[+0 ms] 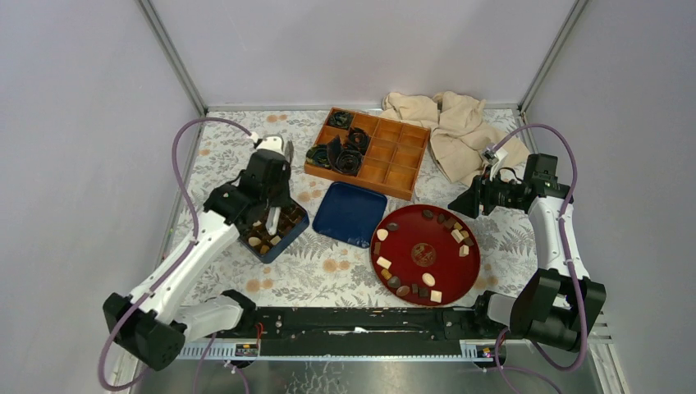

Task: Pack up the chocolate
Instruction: Place the clamp at the center of the board, then adjust the packing box at the center of the board, then pick up the box lid from the center of the board.

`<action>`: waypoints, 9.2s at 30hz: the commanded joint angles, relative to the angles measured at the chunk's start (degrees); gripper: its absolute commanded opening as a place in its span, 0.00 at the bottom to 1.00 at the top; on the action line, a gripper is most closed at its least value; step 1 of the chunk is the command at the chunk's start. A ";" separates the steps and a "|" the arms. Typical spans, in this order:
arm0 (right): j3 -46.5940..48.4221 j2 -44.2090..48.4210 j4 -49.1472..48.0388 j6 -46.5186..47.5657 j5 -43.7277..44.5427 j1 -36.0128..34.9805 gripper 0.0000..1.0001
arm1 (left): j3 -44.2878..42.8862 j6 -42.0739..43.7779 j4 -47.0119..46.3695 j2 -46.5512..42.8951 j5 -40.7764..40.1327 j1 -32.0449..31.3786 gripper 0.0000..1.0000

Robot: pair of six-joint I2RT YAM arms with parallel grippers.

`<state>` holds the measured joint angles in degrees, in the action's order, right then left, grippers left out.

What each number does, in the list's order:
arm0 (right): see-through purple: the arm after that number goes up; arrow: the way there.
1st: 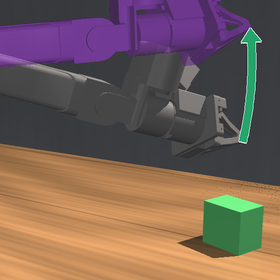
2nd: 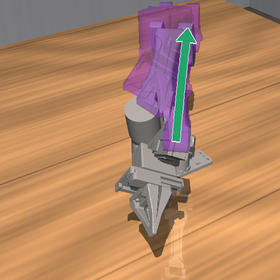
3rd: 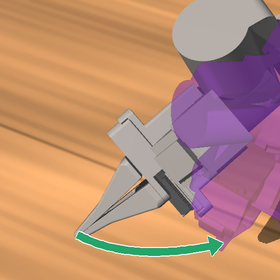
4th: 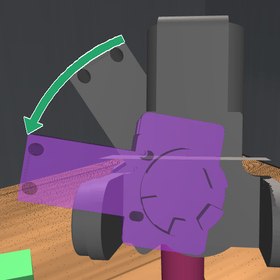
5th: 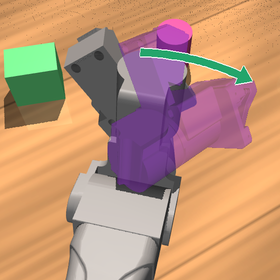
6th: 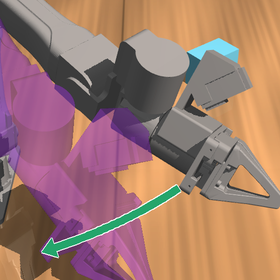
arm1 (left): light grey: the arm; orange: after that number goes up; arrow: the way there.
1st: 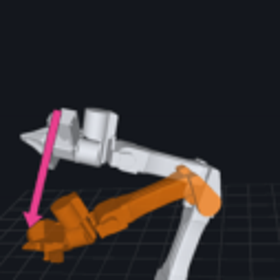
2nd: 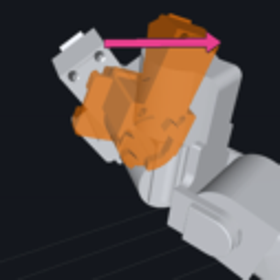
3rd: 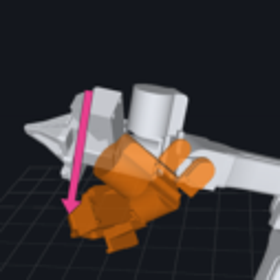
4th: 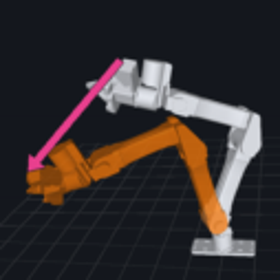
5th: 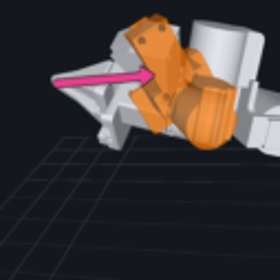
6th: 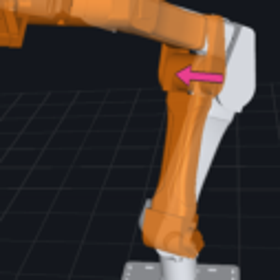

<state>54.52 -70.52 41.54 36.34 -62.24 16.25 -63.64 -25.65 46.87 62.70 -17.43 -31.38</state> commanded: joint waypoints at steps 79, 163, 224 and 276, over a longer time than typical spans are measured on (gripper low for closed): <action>3.62 -0.66 9.14 10.19 -9.36 0.27 0.69 | 11.25 49.46 -25.13 14.04 35.44 42.78 0.47; 4.28 -3.89 11.62 12.83 -8.36 0.27 0.69 | 25.62 21.23 -38.88 3.29 20.89 43.94 0.00; 30.99 -49.73 -11.68 -16.48 55.37 -71.97 0.15 | 26.53 21.02 -36.72 -10.03 14.87 40.13 0.81; 13.76 -19.37 -23.52 -28.60 -25.27 -42.75 0.00 | 17.39 63.82 -39.67 6.96 83.16 12.62 0.74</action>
<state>67.85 -92.66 19.79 7.25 -83.70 -26.65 -43.66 33.21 2.13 67.05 62.85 -16.86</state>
